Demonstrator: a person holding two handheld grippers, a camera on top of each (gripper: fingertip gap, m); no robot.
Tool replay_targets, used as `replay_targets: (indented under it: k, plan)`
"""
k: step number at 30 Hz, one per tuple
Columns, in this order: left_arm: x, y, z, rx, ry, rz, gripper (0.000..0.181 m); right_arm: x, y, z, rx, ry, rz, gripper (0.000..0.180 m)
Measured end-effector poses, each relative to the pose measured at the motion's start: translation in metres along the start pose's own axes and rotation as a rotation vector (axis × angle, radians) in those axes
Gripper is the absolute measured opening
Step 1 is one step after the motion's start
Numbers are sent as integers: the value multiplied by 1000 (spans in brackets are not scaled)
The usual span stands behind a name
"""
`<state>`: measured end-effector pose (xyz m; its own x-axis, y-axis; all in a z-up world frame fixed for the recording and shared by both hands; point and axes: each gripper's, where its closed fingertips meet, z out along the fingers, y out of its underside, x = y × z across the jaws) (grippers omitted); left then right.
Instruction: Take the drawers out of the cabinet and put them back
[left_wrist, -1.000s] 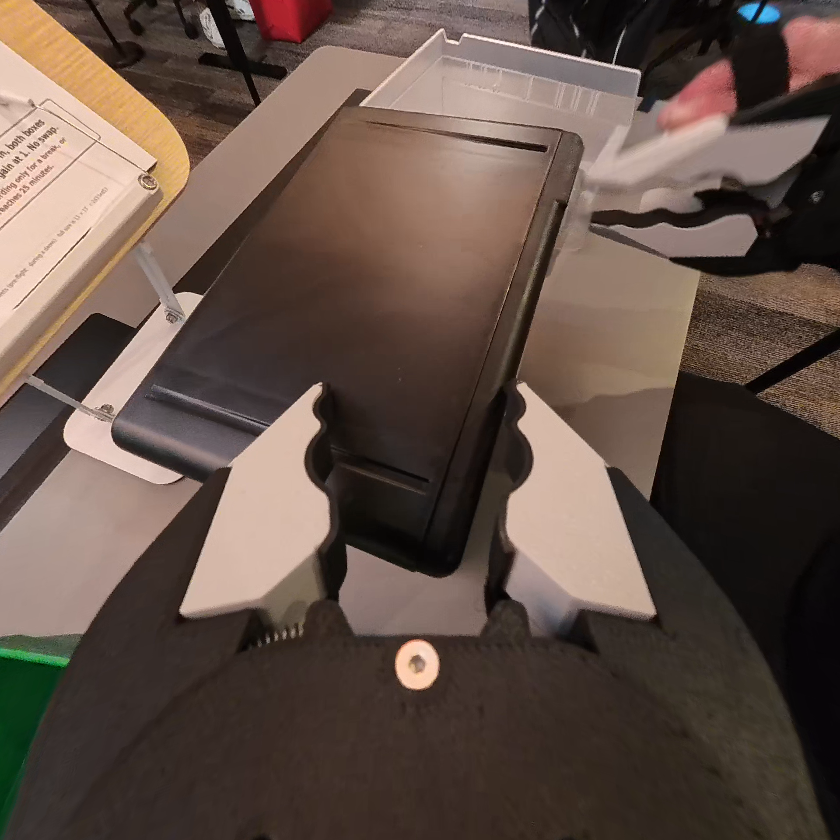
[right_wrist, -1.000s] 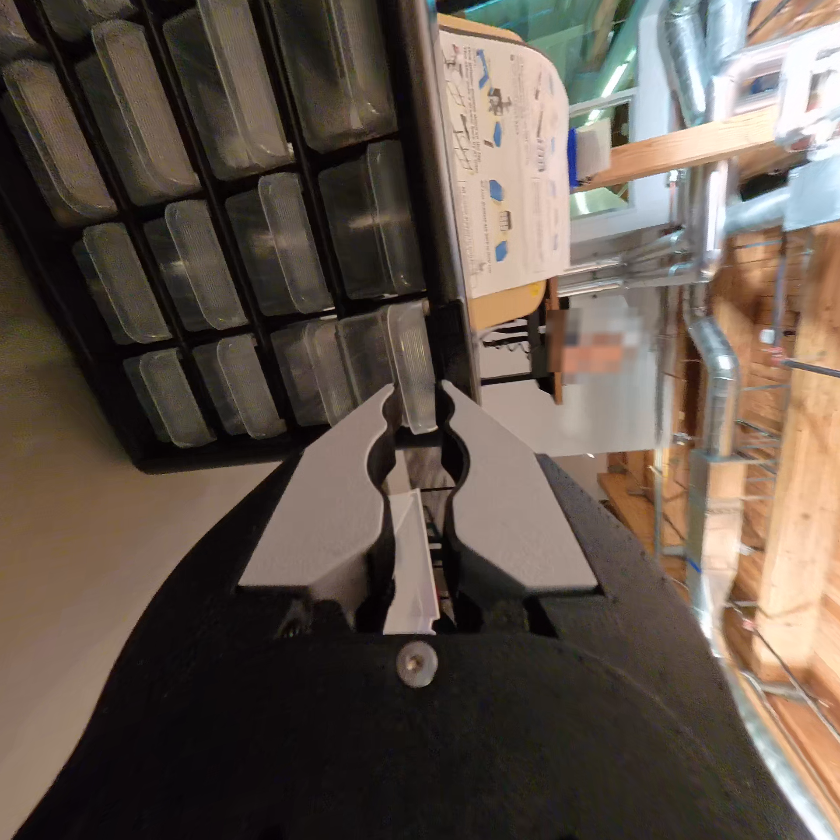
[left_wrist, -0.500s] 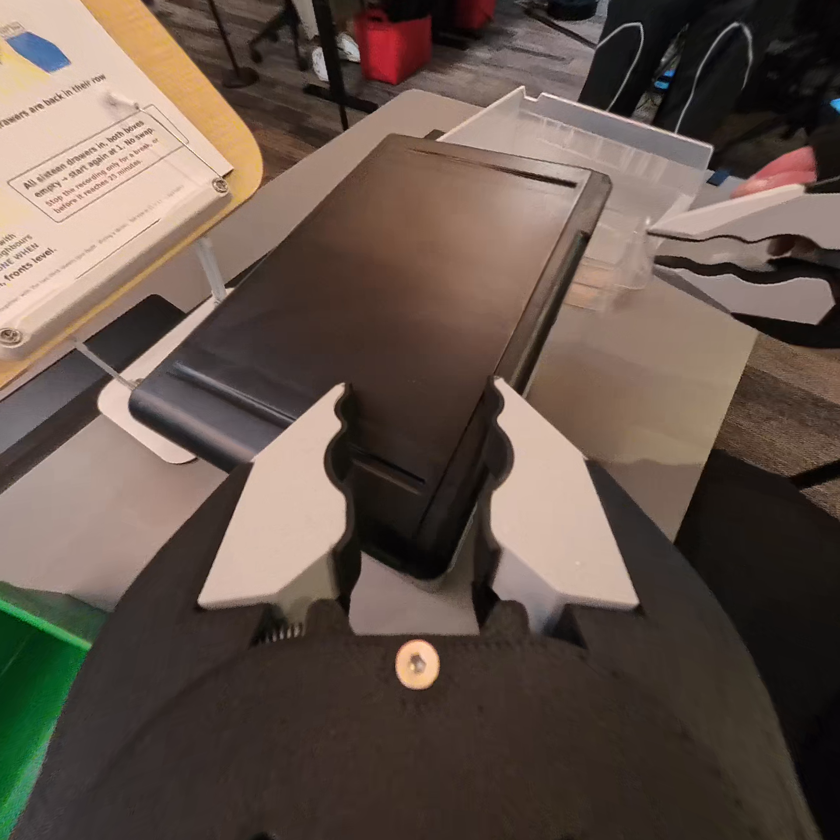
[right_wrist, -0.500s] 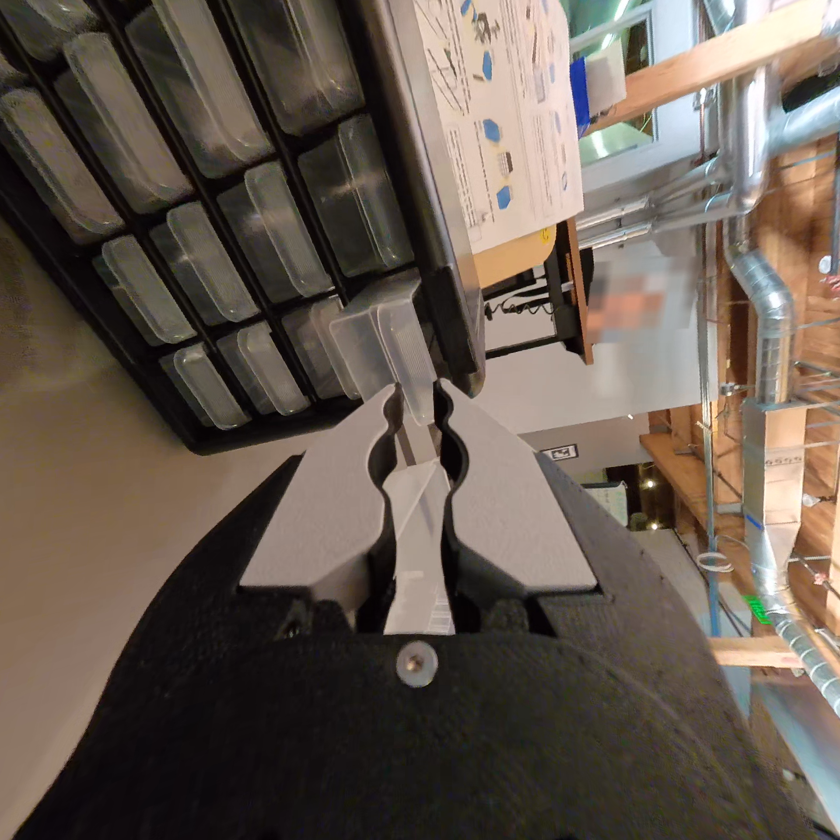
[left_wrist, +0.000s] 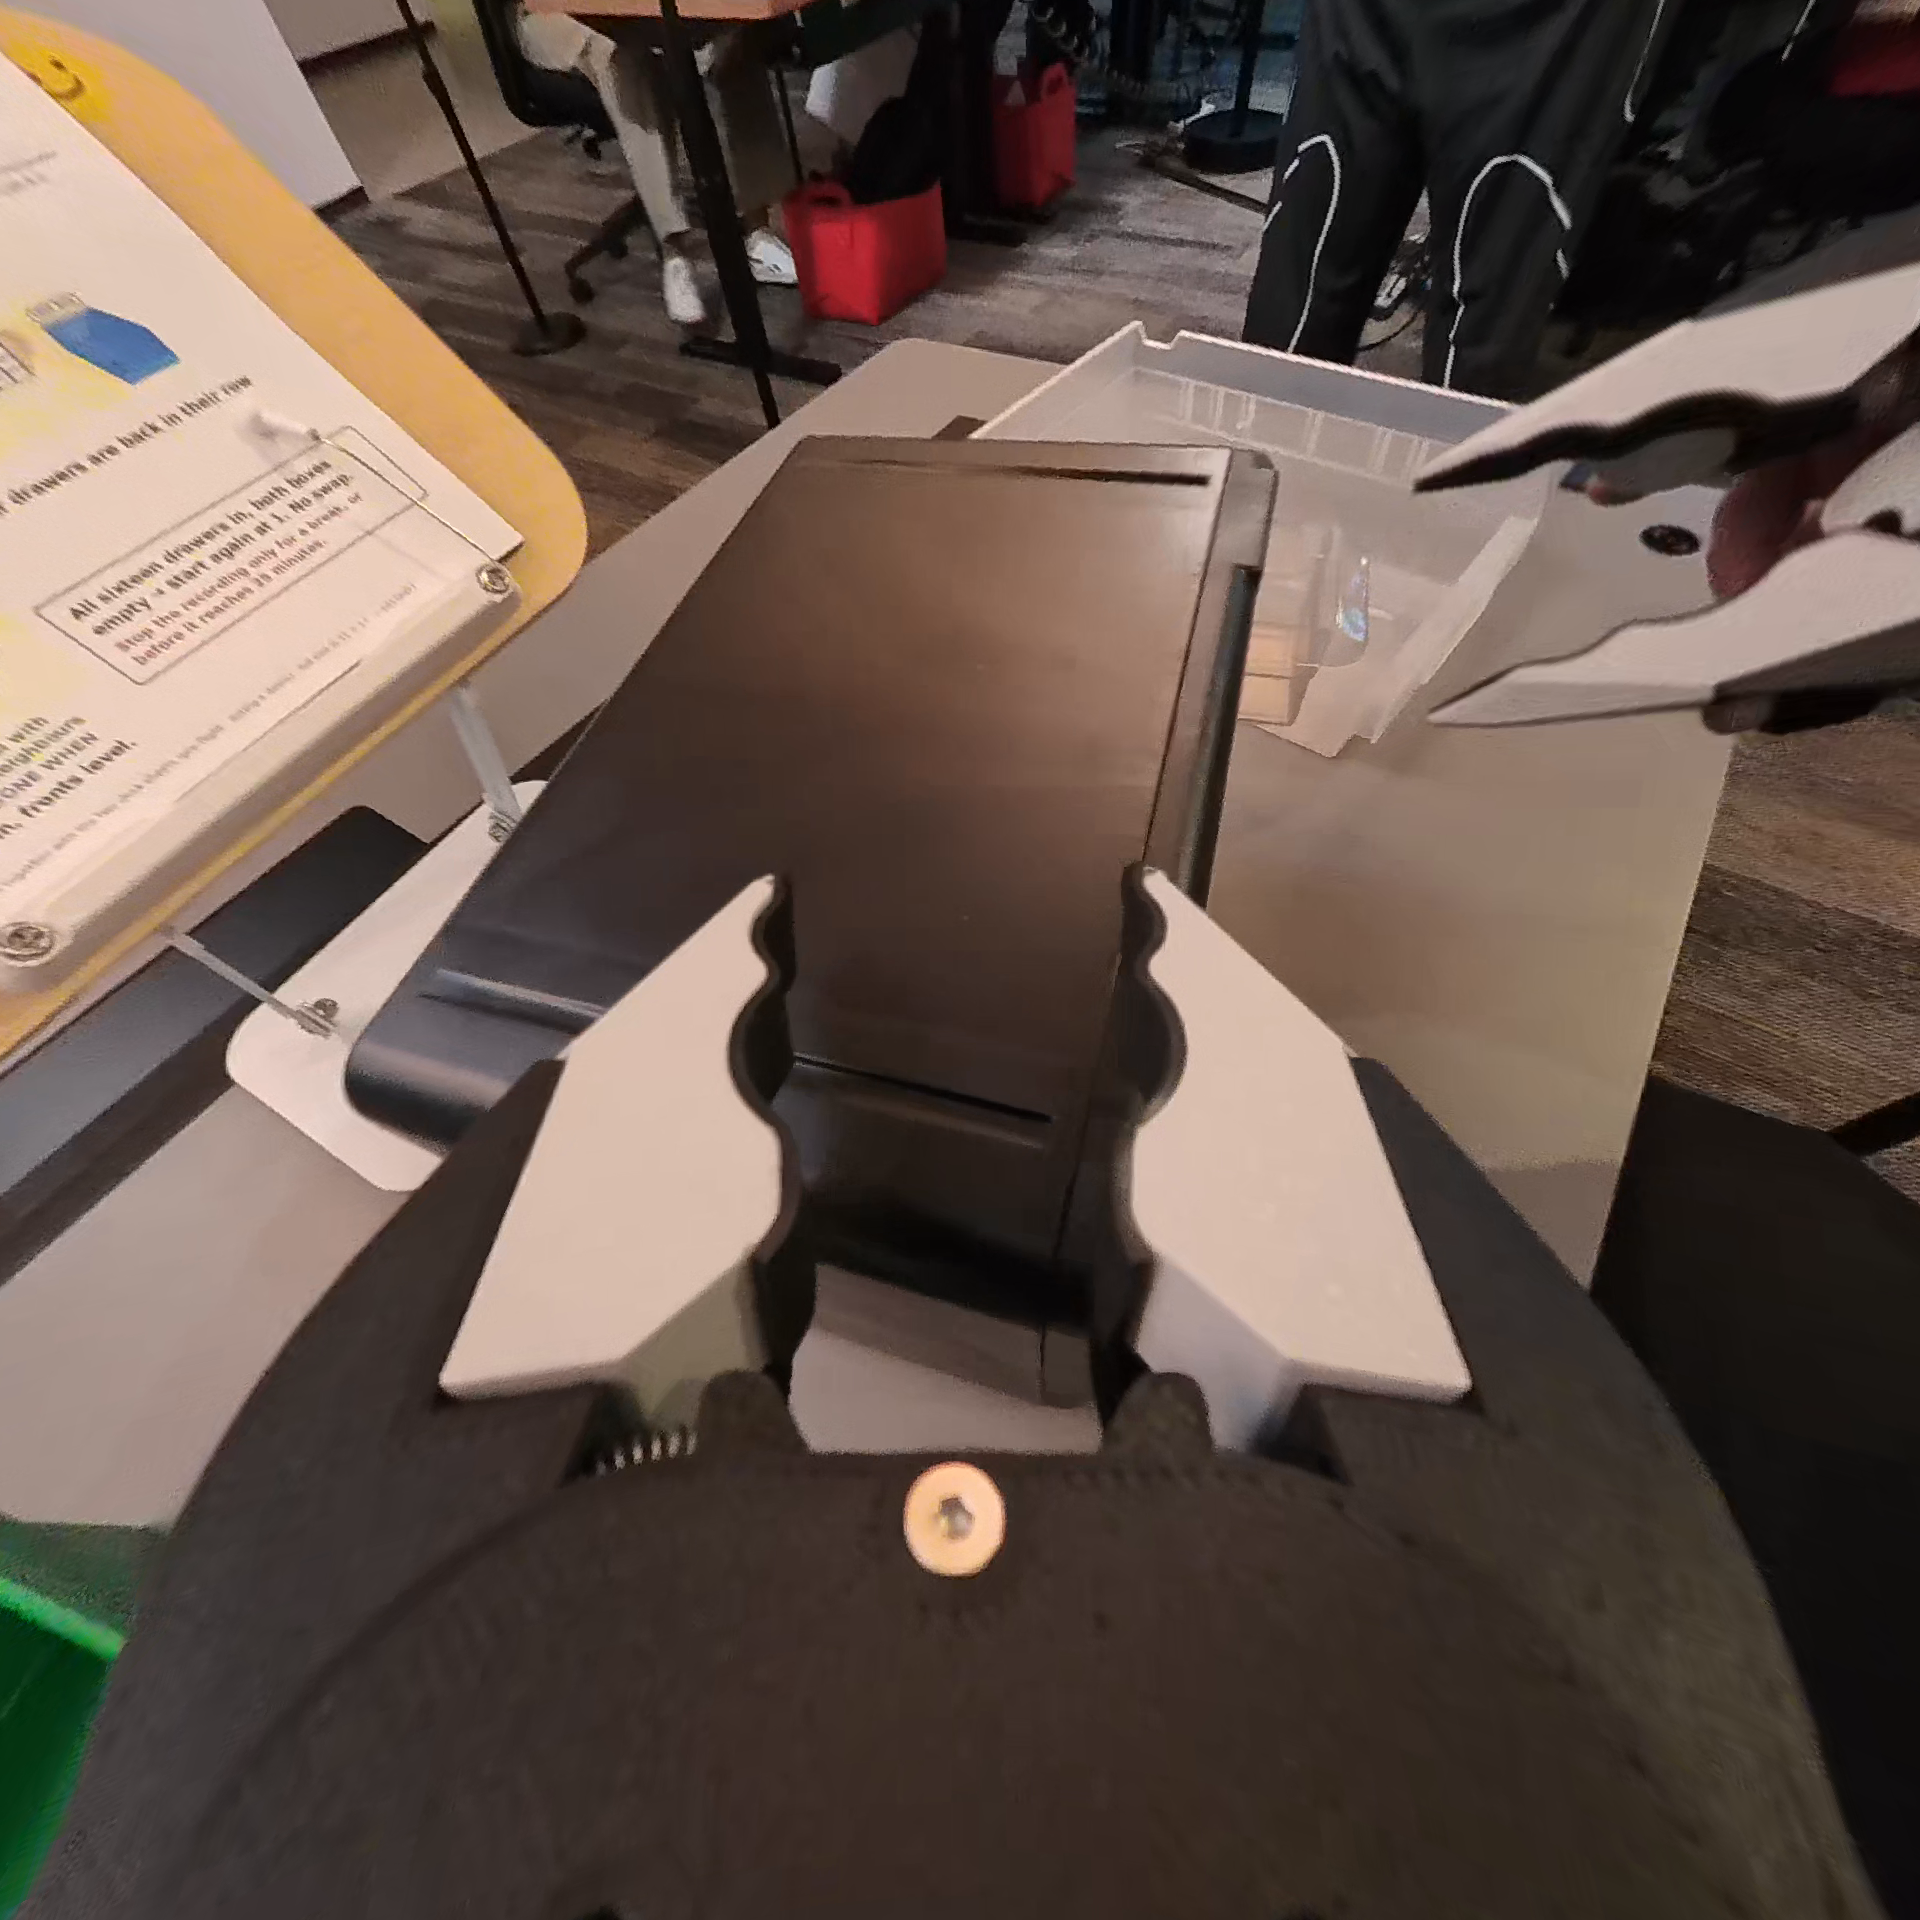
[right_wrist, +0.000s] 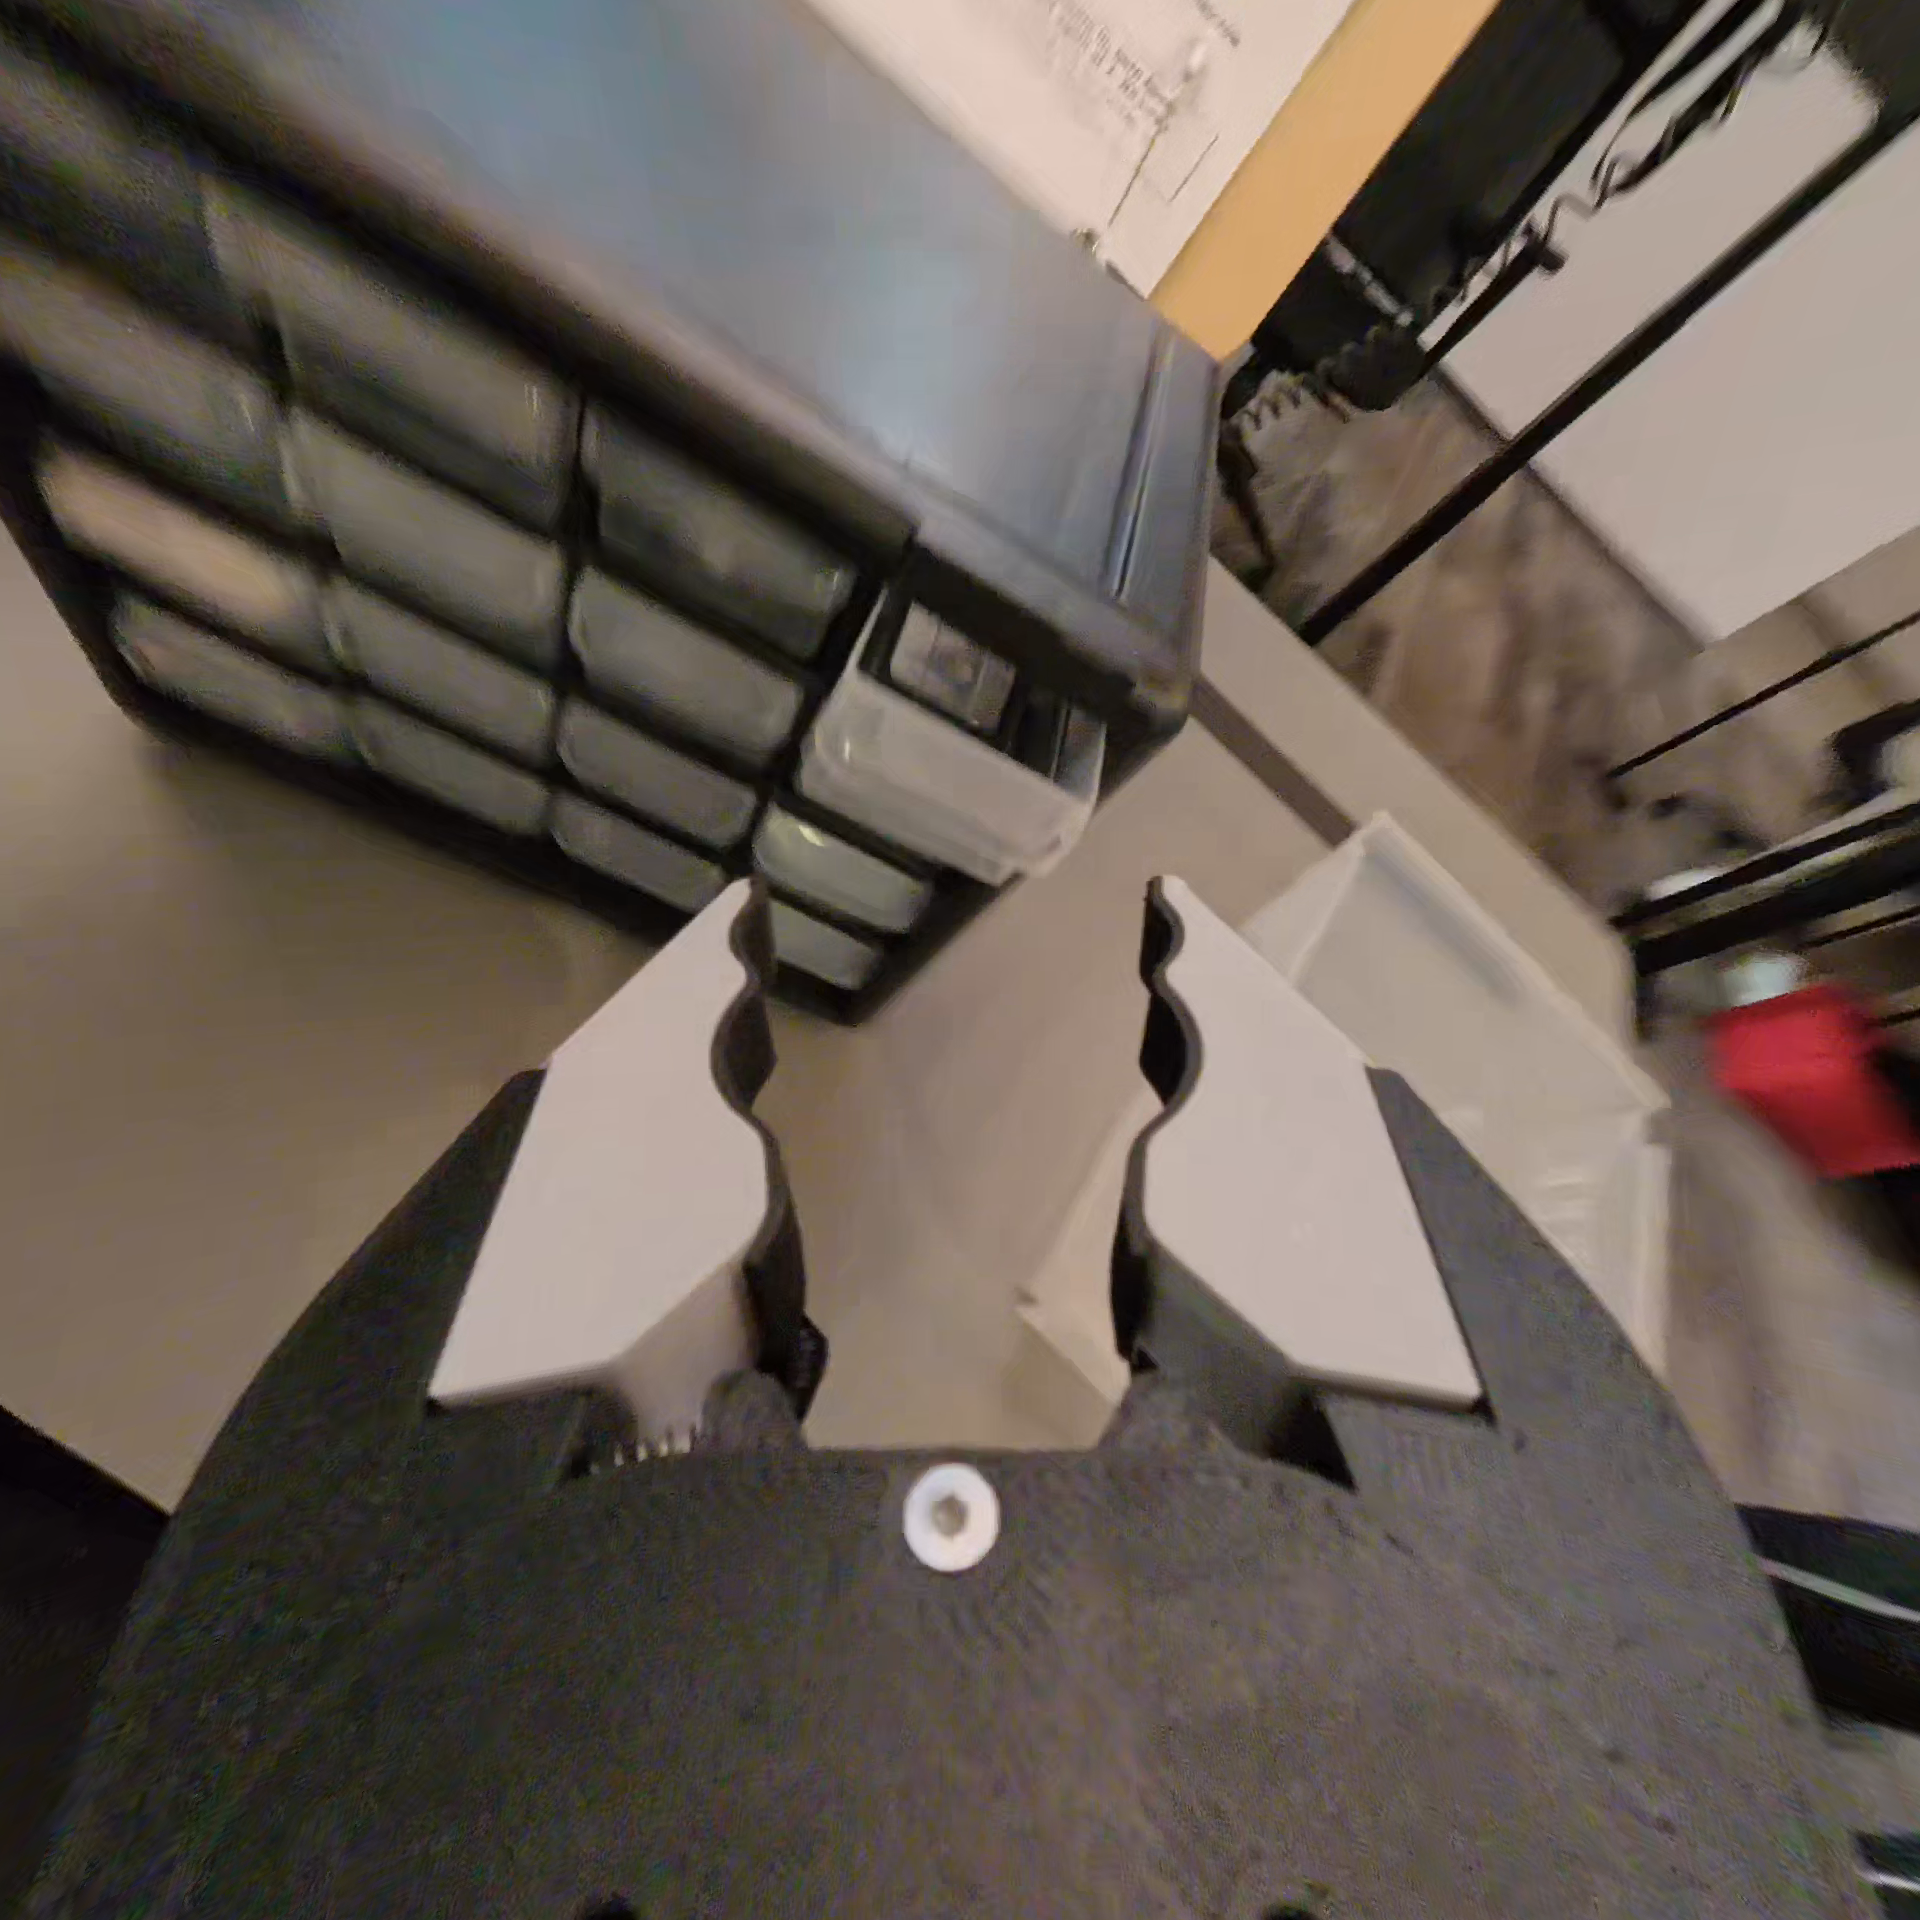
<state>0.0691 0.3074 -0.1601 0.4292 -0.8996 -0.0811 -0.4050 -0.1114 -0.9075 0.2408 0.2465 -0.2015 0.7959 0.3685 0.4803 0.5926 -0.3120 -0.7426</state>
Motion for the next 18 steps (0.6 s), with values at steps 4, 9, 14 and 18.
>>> replay_targets:
  k: [4,9,14,18]
  plan:
    - [2,6,7,-27,-17,31,69,-9,-12,23,-28,-141,298,96]
    - [2,7,7,-24,-12,26,67,-1,-12,48,-20,-120,406,73]
    - [2,7,6,-28,-6,23,67,-9,-2,29,-54,-141,380,66]
    - [2,7,7,-29,-4,24,67,-12,10,12,-125,-134,363,95]
